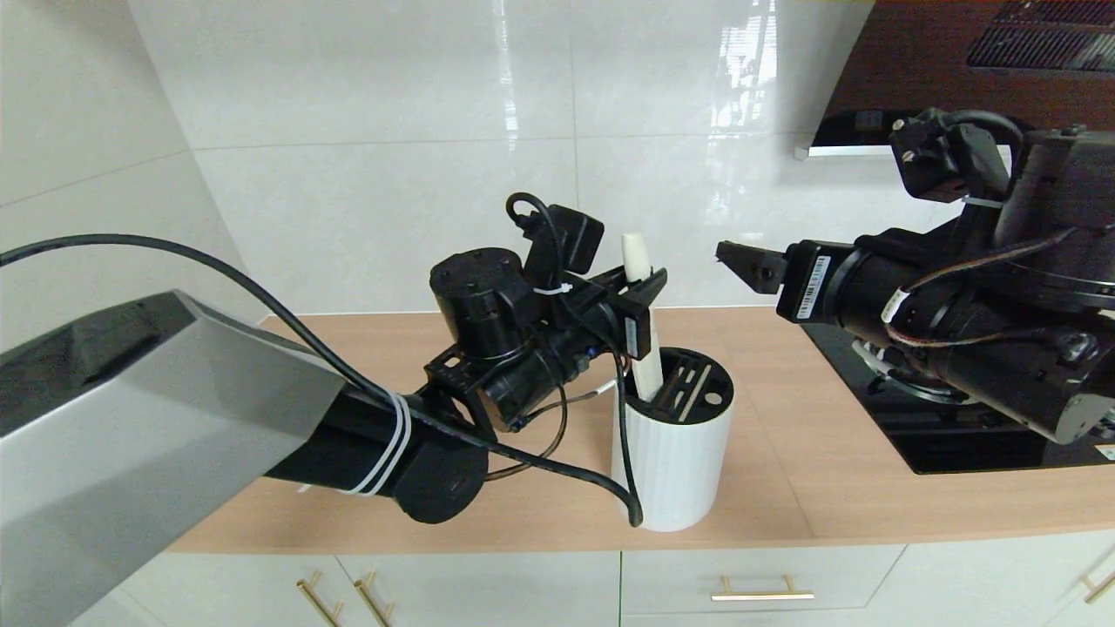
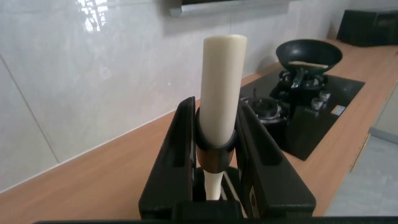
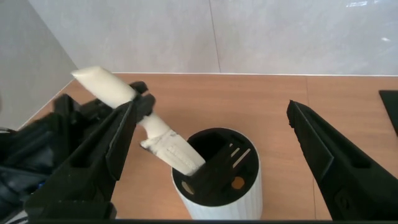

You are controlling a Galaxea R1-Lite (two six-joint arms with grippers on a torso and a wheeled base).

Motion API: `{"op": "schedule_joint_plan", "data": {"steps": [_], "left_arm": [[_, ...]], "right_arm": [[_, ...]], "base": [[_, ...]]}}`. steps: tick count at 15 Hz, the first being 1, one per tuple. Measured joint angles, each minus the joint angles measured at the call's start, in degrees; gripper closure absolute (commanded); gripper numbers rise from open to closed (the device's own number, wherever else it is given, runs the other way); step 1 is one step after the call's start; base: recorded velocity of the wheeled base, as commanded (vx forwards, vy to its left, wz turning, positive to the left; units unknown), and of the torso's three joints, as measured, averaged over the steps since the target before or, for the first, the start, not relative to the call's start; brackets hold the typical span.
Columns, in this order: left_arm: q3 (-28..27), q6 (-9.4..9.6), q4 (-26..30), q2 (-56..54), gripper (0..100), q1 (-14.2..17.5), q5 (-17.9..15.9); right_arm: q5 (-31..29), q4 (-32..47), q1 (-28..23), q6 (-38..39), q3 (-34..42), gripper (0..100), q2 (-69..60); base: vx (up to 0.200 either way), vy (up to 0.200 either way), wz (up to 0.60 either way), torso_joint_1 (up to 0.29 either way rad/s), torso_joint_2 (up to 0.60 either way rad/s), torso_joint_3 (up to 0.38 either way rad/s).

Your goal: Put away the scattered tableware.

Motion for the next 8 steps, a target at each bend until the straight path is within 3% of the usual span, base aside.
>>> {"op": "schedule_joint_plan", "data": {"steps": [8], "left_arm": [[-1.55, 0.05, 0.61, 4.58, 100, -0.16, 0.0]], "right_arm": [[0.0, 0.0, 0.0, 0.0, -0.01, 0, 0.55]], "base": [[0.0, 0.0, 0.0, 0.0, 0.0, 0.0]]}}
